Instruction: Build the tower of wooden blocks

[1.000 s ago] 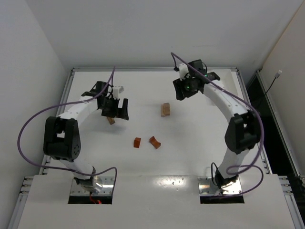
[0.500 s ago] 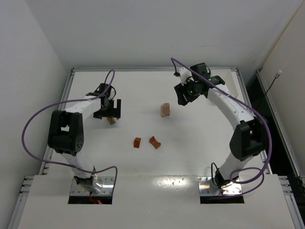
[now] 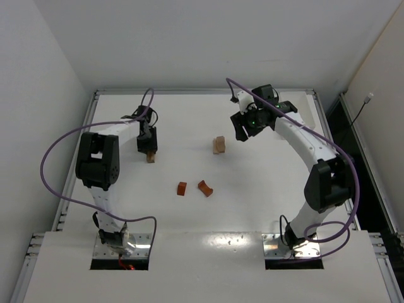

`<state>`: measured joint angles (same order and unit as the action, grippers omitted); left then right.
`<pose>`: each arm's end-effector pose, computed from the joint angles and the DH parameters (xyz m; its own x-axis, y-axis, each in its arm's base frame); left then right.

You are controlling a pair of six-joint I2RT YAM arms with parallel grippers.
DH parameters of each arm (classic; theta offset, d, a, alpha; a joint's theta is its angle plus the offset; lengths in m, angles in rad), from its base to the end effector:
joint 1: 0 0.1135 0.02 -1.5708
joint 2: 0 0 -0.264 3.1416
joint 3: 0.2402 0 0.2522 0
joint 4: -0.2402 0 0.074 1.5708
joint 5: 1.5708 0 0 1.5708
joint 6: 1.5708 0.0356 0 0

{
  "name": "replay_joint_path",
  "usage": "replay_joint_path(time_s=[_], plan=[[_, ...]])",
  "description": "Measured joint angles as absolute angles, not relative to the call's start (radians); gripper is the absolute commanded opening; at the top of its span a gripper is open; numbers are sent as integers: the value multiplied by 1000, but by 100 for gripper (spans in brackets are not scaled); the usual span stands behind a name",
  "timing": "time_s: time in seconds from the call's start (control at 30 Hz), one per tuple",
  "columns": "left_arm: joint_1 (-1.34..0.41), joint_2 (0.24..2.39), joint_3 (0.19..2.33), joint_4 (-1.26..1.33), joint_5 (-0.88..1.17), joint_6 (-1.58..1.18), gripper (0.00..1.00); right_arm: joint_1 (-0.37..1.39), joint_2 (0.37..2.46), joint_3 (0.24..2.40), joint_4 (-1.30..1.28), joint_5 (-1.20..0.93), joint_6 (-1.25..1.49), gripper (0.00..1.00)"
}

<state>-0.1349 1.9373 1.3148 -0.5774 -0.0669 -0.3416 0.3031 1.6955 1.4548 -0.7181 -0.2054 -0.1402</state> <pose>0.3851 -0.0499 0.1638 -0.9071 -0.2142 -0.3624 -0.2056 0.9766 -0.0627 0.3487 0.1166 0.2862 -0.7171 -0.3676 -0.5922 -0.5092 0.8564 0.0850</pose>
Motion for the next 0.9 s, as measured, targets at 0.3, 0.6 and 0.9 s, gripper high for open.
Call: replay_joint_path(time_s=[0.3,0.6,0.9], plan=[[-163,1941,1339,-612,-23,-340,0,303,1695,1454,-717,-191,-140,56],[-378,1996,1763,-738,26,-323,0,303,1695,1453,-714,-190,-137,57],[-522,2091,1895,-764,65,-322,0,303,1675,1396,-688,-165,-79,57]])
